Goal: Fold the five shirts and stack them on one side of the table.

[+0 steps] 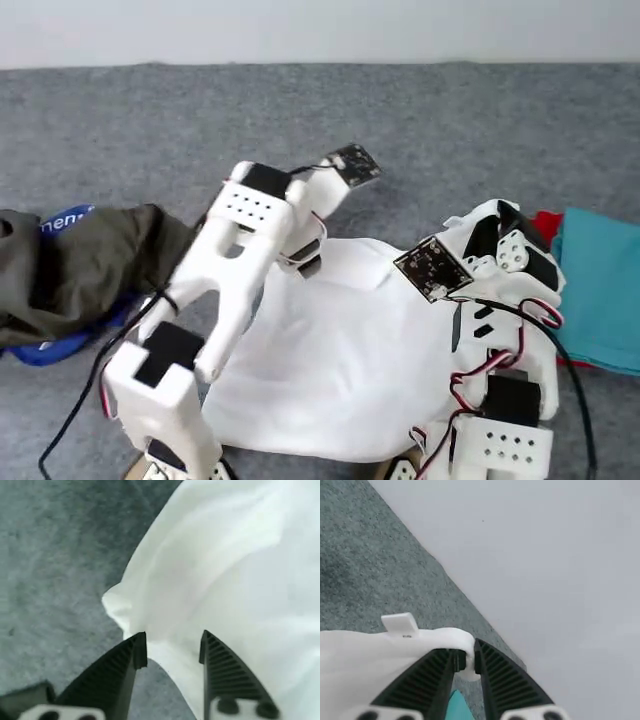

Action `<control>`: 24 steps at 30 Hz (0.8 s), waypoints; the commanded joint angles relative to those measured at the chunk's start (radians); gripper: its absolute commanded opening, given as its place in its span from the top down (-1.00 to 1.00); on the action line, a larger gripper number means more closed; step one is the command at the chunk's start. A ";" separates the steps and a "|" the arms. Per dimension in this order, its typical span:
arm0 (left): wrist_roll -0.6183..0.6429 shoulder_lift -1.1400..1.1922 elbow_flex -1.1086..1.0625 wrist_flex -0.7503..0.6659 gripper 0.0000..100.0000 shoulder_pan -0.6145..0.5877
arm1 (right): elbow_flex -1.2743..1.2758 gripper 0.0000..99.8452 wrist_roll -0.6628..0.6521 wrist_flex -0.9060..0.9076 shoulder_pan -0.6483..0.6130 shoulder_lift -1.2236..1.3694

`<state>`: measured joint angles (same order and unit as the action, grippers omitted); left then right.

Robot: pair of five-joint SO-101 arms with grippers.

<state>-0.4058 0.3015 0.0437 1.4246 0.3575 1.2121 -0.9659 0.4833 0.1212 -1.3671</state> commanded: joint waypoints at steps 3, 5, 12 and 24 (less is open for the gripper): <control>-0.005 0.043 0.045 -0.037 0.63 -0.008 | -0.008 0.98 -0.006 -0.021 0.015 -0.016; -0.005 0.075 0.045 -0.061 0.64 -0.020 | -0.008 0.98 -0.006 -0.021 0.015 -0.016; 0.048 0.183 0.045 -0.135 0.74 -0.032 | -0.008 0.98 -0.008 -0.021 0.015 -0.016; 0.044 0.124 0.047 -0.121 0.97 -0.025 | -0.012 0.98 -0.055 -0.021 0.015 -0.016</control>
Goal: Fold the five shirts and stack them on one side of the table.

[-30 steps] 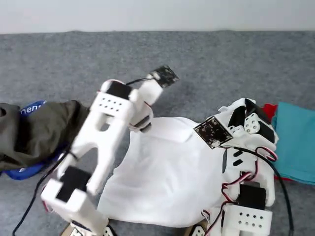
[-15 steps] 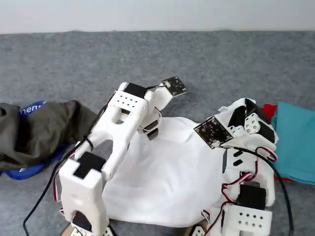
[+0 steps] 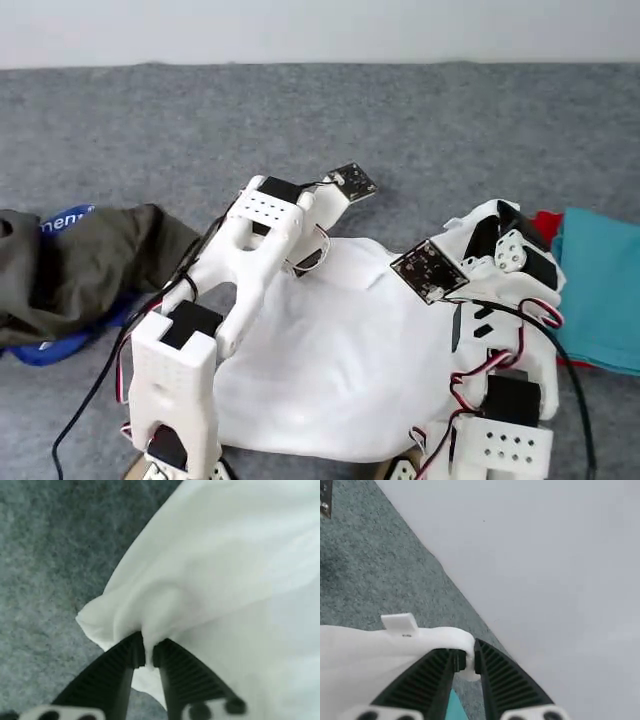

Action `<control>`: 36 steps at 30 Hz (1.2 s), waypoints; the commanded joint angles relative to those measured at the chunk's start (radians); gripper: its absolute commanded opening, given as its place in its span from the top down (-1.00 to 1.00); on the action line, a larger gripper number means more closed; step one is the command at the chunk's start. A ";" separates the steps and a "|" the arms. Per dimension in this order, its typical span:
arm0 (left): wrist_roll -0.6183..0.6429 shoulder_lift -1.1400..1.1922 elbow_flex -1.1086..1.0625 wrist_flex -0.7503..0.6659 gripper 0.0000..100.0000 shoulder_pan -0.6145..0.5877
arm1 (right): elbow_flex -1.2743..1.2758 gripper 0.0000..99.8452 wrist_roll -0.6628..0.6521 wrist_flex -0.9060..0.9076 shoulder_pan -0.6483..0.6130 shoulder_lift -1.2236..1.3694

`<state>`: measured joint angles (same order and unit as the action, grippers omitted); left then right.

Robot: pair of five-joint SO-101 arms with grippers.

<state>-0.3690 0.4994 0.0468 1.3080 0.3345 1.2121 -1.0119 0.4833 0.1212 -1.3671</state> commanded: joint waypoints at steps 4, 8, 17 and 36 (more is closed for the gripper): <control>0.008 -0.218 0.044 0.011 0.97 -0.020 | -0.018 0.98 -0.009 -0.030 0.015 -0.016; 0.008 -0.379 0.044 0.011 0.97 -0.092 | -0.049 0.98 -0.009 -0.030 0.015 -0.008; -0.028 -0.654 0.044 -0.091 0.97 -0.301 | -0.044 0.98 -0.009 -0.033 0.007 0.004; -0.055 -0.433 0.170 -0.333 0.97 -0.364 | -0.450 0.98 0.106 -0.274 -0.050 0.791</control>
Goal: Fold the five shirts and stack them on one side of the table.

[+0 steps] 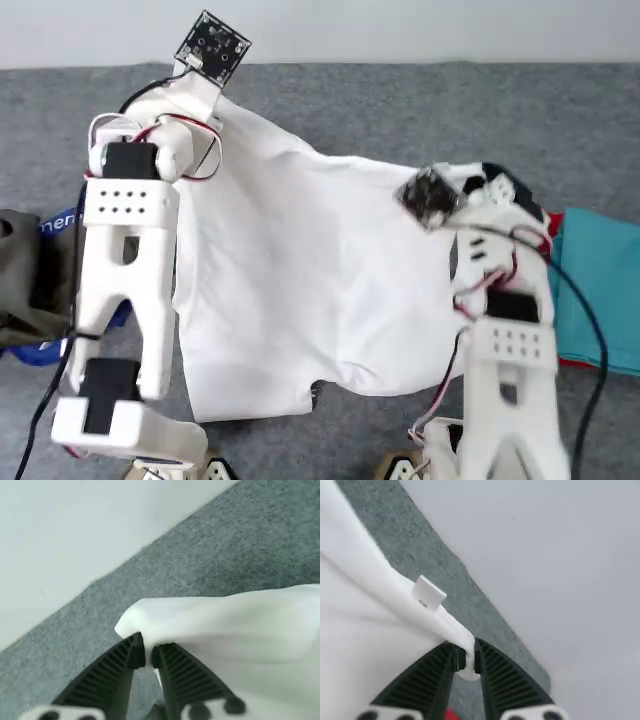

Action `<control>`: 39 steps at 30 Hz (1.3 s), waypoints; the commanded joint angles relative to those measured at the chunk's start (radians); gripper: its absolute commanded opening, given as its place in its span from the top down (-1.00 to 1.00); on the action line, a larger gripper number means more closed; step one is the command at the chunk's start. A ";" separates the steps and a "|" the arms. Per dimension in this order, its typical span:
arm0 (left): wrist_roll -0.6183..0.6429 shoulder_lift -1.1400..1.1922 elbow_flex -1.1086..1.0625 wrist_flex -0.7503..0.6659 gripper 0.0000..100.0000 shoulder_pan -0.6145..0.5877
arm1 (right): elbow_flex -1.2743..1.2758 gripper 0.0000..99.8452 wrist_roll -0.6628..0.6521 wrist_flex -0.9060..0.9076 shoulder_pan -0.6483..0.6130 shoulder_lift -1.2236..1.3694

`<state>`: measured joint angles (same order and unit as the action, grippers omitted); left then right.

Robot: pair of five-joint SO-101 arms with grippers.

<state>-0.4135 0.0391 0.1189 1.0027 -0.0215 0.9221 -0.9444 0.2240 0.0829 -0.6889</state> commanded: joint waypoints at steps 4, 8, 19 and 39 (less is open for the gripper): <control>-0.011 0.137 0.216 -0.029 0.97 -0.008 | -0.316 0.98 0.043 -0.015 -0.016 0.294; -0.011 0.242 0.360 -0.028 0.97 -0.008 | -0.470 0.98 0.043 -0.024 -0.016 0.453; -0.011 0.559 0.754 -0.025 0.97 -0.014 | -0.835 0.98 0.043 -0.025 -0.058 0.785; -0.011 0.793 0.987 0.101 0.97 0.006 | -1.023 0.98 0.038 0.013 -0.074 0.964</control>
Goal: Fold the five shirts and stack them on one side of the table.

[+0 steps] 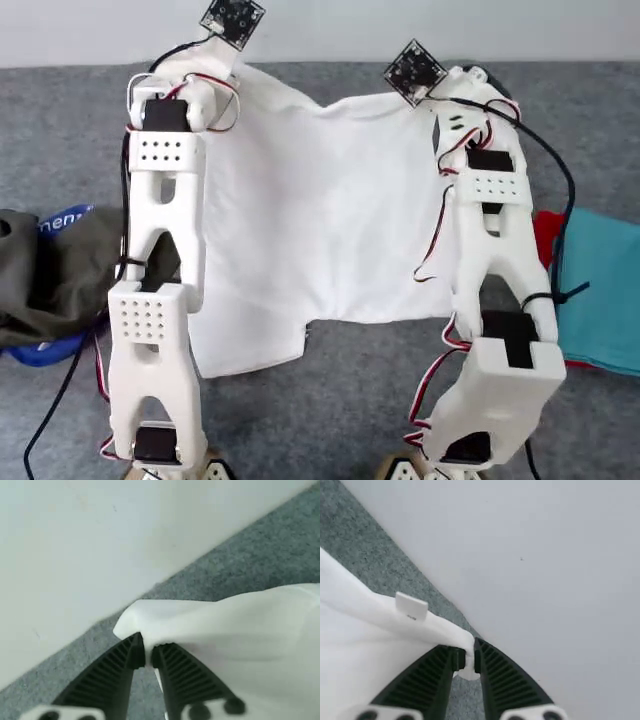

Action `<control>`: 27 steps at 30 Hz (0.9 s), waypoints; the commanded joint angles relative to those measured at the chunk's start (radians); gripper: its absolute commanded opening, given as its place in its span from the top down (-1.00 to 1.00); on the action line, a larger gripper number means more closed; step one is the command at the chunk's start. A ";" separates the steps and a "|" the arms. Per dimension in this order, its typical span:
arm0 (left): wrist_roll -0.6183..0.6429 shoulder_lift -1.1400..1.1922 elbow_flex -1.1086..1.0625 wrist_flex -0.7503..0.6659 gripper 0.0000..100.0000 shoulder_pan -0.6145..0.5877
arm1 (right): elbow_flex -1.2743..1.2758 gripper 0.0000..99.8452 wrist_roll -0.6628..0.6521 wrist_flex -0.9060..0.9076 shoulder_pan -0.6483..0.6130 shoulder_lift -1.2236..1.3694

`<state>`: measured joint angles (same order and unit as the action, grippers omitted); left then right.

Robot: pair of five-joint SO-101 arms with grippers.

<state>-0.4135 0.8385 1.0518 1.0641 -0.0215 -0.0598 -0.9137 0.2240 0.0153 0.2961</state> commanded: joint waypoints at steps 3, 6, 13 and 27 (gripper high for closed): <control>-0.011 -0.009 0.054 0.137 0.97 0.005 | -0.035 0.98 0.008 0.122 -0.001 -0.025; -0.018 -0.012 0.058 0.273 0.97 0.005 | -0.031 0.98 0.011 0.262 0.001 -0.064; -0.149 -0.012 0.056 0.577 0.97 0.023 | -0.031 0.98 0.012 0.561 0.001 -0.156; -0.192 -0.230 -0.219 0.694 0.97 0.012 | -0.032 0.98 0.078 1.029 0.054 -0.205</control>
<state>-0.5961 0.7664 0.9536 1.7254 -0.0061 -0.0598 -0.8447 1.1861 0.0476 0.1918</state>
